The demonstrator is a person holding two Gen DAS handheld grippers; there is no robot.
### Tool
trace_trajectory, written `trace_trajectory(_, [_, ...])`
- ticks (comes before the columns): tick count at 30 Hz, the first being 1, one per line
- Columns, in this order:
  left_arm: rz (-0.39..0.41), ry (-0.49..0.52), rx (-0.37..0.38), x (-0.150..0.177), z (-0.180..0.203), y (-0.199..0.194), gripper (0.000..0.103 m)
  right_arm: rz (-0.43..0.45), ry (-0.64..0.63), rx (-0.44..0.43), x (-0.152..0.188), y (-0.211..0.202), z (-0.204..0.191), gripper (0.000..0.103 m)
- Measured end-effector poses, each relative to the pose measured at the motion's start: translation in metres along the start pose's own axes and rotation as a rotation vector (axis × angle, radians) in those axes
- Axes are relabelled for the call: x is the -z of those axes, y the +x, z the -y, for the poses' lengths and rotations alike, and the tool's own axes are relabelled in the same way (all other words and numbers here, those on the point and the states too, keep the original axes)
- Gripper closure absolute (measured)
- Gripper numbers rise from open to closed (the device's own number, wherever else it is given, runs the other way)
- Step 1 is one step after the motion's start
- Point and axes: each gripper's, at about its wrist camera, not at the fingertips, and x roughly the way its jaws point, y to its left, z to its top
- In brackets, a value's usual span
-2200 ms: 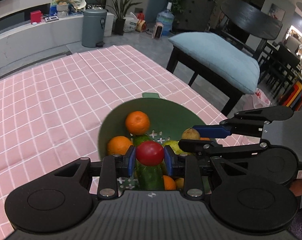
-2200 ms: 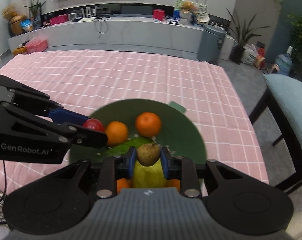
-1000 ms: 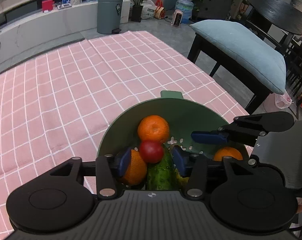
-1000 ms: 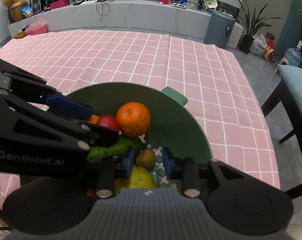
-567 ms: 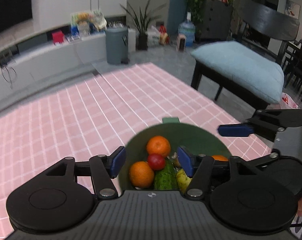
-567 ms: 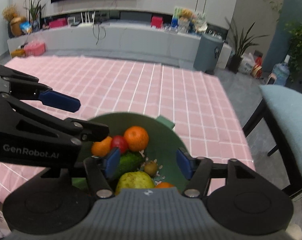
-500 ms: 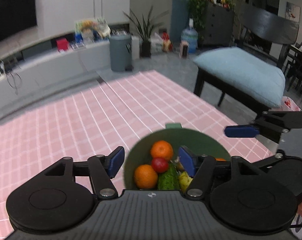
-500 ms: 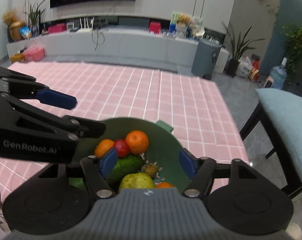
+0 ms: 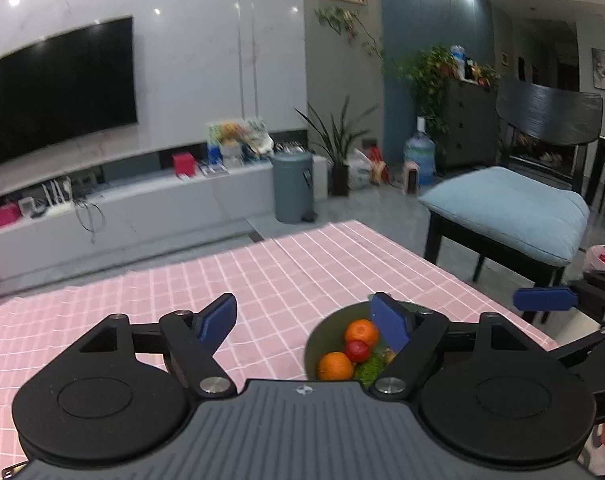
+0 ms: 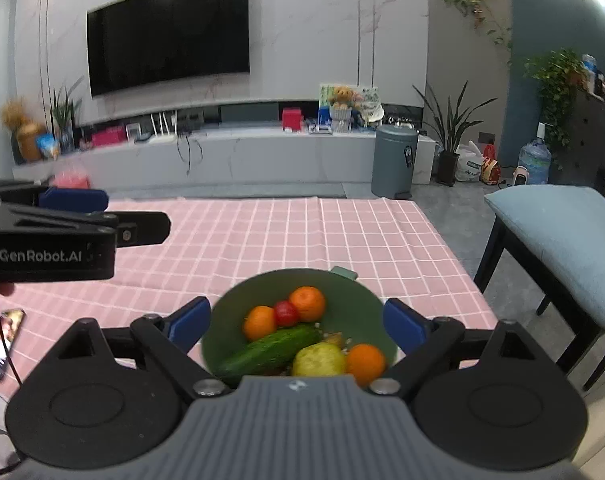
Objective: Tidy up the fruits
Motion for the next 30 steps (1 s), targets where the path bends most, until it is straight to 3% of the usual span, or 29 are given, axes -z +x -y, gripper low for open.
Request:
trace_trajectory(4, [0.008, 0.016, -0.056, 0.015, 0.002, -0.010, 0.009, 0.027, 0.054, -0.005, 0.015, -0.010, -0.006, 0.006])
trace_trajectory(13, [-0.149, 0.012, -0.114, 0.058, 0.001, -0.010, 0.009, -0.008, -0.003, 0.008, 0.056, -0.013, -0.028, 0.005])
trace_trajectory(18, [-0.185, 0.013, -0.137, 0.079, 0.000, -0.011, 0.009, -0.007, -0.025, 0.015, 0.071, -0.011, -0.033, 0.005])
trace_trajectory(30, [-0.218, -0.016, -0.159, 0.088, -0.003, -0.014, 0.009, -0.020, 0.010, 0.005, 0.077, -0.005, -0.027, 0.005])
